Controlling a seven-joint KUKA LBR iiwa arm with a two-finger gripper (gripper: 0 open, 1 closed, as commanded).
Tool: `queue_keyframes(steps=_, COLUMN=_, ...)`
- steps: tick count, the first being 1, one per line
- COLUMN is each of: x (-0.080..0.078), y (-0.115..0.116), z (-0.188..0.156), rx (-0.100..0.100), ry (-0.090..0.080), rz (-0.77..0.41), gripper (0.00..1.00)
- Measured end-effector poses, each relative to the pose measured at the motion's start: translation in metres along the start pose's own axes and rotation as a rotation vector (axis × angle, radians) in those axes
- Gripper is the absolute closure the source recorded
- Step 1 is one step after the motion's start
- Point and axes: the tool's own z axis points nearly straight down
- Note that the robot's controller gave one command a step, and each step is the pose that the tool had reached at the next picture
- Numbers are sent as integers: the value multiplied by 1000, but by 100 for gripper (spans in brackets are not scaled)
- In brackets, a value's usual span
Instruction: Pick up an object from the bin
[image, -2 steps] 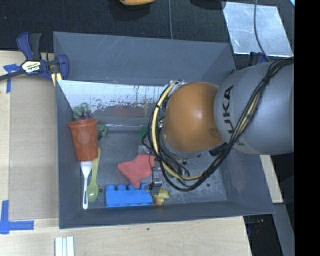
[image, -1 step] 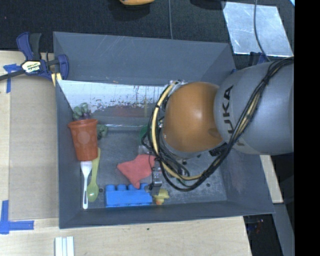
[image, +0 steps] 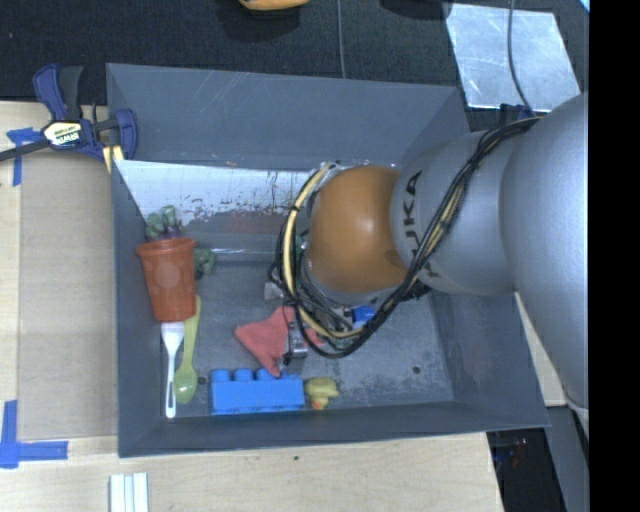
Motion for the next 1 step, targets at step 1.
queue_keyframes(steps=1, x=0, y=-18, z=26, rx=-1, ry=0, rz=-41, gripper=100)
